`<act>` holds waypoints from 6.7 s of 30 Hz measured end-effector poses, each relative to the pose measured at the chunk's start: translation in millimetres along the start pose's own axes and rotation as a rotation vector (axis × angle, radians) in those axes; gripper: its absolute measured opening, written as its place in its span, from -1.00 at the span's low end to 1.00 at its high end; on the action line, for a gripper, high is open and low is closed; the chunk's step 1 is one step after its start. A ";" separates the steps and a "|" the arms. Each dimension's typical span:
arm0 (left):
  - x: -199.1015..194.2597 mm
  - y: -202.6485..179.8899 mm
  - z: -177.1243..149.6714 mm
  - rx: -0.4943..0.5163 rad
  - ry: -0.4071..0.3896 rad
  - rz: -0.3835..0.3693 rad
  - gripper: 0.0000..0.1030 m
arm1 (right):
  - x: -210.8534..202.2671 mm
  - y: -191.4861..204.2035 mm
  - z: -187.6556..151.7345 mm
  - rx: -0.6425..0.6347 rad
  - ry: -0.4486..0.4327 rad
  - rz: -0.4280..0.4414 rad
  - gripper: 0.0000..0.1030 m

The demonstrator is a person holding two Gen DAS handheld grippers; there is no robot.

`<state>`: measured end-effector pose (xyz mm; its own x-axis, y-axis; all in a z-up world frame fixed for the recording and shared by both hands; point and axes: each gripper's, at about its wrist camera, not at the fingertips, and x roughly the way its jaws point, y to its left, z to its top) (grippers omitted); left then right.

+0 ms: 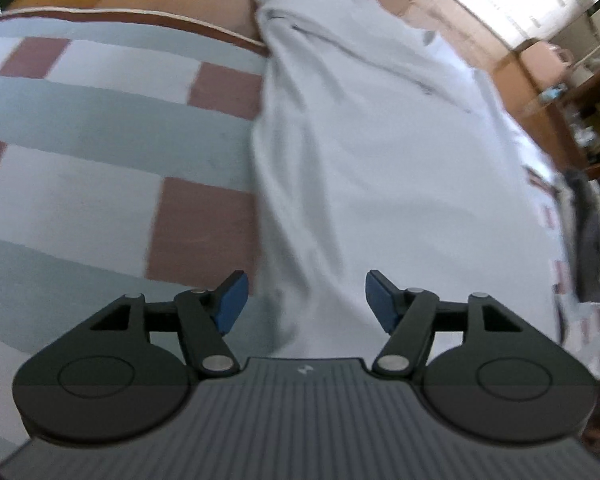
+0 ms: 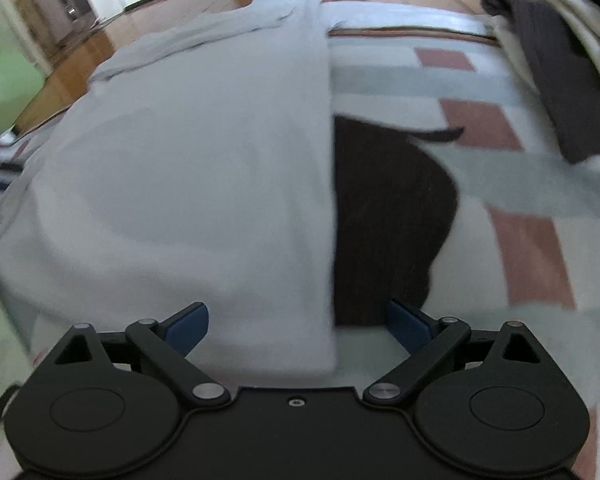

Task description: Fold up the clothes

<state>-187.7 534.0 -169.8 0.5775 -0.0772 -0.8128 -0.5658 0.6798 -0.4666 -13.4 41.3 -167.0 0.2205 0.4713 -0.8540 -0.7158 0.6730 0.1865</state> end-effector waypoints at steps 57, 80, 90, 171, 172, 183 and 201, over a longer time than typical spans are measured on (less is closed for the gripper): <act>78.4 -312.3 53.3 0.598 -0.218 0.055 0.09 | -60.5 -57.5 236.8 -0.005 -0.227 -0.094 0.64; 280.6 -414.0 135.4 0.846 -0.071 0.038 -0.40 | 90.8 -201.1 323.7 0.664 -0.113 -0.082 0.62; 301.7 -399.7 151.9 0.861 -0.079 0.007 -0.19 | 141.4 -196.6 340.0 0.701 -0.131 -0.119 0.61; 135.9 -130.5 125.0 -0.168 -0.606 0.461 0.39 | 185.6 55.2 256.0 -0.423 -0.265 -0.338 -0.62; 129.0 -131.1 119.0 -0.154 -0.633 0.501 0.40 | 186.1 54.4 255.9 -0.407 -0.271 -0.340 -0.62; 87.2 -81.7 121.4 -0.218 -0.549 0.460 0.40 | 193.8 44.4 265.0 -0.379 -0.279 -0.333 -0.63; 128.7 -58.1 173.2 0.207 -0.392 0.351 0.10 | 123.6 24.2 326.8 -0.332 -0.238 0.132 -0.05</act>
<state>21.4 610.9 -186.8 0.5731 0.4293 -0.6981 -0.6589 0.7478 -0.0811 213.1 302.2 -109.3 0.2320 0.6858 -0.6898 -0.9140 0.3963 0.0865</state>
